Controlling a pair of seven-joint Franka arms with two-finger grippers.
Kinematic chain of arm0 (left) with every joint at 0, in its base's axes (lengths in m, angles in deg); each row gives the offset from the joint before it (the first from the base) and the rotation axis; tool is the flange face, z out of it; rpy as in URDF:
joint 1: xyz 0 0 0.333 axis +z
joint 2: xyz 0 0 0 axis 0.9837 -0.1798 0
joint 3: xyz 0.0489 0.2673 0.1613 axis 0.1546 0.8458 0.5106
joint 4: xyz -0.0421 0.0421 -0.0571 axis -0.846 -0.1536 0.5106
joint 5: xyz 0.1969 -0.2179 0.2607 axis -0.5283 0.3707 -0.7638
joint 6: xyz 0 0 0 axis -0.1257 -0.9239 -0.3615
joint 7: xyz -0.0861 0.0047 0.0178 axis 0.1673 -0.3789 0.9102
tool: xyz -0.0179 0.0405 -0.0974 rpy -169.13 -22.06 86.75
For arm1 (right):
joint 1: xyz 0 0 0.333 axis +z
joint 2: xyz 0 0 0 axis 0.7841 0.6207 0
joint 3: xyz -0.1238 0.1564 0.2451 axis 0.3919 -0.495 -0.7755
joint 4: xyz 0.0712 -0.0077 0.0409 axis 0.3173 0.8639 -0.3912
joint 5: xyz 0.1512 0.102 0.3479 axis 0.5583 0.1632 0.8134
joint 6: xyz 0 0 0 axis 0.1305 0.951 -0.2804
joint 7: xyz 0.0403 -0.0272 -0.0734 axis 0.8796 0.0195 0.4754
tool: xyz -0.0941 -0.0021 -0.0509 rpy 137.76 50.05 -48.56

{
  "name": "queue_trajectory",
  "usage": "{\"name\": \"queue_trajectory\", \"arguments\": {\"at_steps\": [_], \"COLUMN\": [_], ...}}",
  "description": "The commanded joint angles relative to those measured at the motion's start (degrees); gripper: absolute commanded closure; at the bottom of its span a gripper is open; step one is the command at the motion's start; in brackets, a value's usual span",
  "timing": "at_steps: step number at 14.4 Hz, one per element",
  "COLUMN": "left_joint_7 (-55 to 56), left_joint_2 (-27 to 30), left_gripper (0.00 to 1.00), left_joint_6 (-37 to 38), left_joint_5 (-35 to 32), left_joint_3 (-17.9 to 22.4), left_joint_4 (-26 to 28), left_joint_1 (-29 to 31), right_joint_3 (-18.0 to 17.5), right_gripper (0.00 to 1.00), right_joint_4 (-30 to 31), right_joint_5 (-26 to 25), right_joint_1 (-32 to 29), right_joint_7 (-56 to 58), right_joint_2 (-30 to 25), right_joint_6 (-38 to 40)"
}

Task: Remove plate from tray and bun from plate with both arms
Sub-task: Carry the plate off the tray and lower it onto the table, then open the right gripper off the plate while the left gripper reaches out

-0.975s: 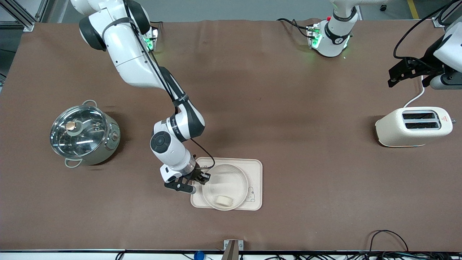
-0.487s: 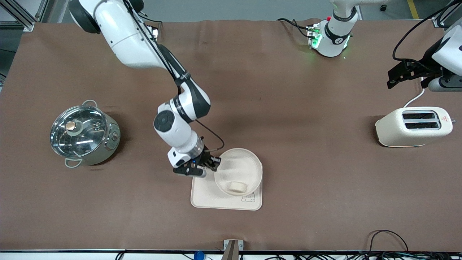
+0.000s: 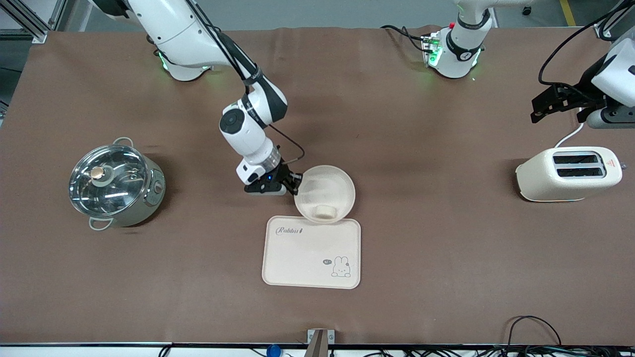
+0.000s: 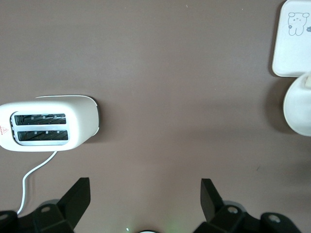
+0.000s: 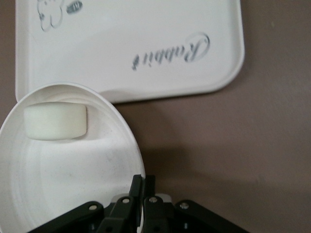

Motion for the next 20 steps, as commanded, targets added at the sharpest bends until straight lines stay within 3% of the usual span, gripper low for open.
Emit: {"name": "queue_trajectory", "arguments": {"at_steps": [1, 3, 4, 5, 6, 7, 8, 10, 12, 16, 20], "left_joint_7": [-0.01, 0.16, 0.25, 0.42, 1.56, 2.7, 3.84, 8.05, 15.85, 31.42, 43.64], "left_joint_2": [-1.06, -1.85, -2.29, -2.99, -3.61, -4.57, -5.54, -8.78, -11.69, -18.89, -26.28], "left_gripper": [0.0, 0.0, 0.0, 0.0, 0.0, 0.0, 0.0, 0.0, 0.0, 0.0, 0.0], "left_joint_6": [-0.2, -0.47, -0.73, -0.73, -0.82, -1.08, -1.34, -2.04, -5.72, -14.51, -24.7], "left_joint_5": [0.92, 1.01, 1.01, 1.01, 1.01, 1.01, 0.92, 0.92, 0.92, 0.83, 0.57], "left_joint_3": [-0.08, -0.08, -0.17, -0.26, -0.35, -0.52, -0.7, -1.49, -1.49, -1.49, -1.4], "left_joint_4": [-0.94, -0.94, -0.94, -0.94, -1.02, -1.11, -1.2, -1.29, -1.55, -1.64, -1.73], "left_joint_1": [-0.02, -0.2, -0.29, -0.46, -0.72, -0.99, -1.77, -4.14, -8.18, -15.74, -23.13], "right_joint_3": [-2.67, -2.68, -2.68, -2.68, -2.68, -2.68, -2.68, -2.59, -2.06, -1.98, -1.8], "right_gripper": [1.0, 1.0, 0.91, 0.52, 0.26, 0.07, 0.0, 0.0, 0.0, 0.0, 0.0], "right_joint_4": [8.14, 8.77, 8.95, 9.03, 9.04, 9.04, 9.04, 8.42, 7.11, 5.62, -1.41], "right_joint_5": [1.37, 1.37, 1.37, 1.37, 1.37, 1.37, 1.37, 1.2, 1.02, 0.58, -2.3], "right_joint_1": [-1.74, -1.75, -1.75, -1.75, -1.75, -1.75, -1.57, -1.83, -3.58, -13.32, -25.35], "right_joint_7": [1.47, 1.47, 1.38, 1.38, 0.86, -0.45, -1.94, -3.19, -2.75, 5.24, 13.66], "right_joint_2": [-5.19, -5.1, -5.19, -5.1, -5.19, -5.19, -5.28, -6.32, -9.22, -21.06, -29.87], "right_joint_6": [-3.44, -4.16, -3.9, -3.64, -3.64, -3.64, -3.64, -2.07, 6.69, 28.82, 50.72]}}
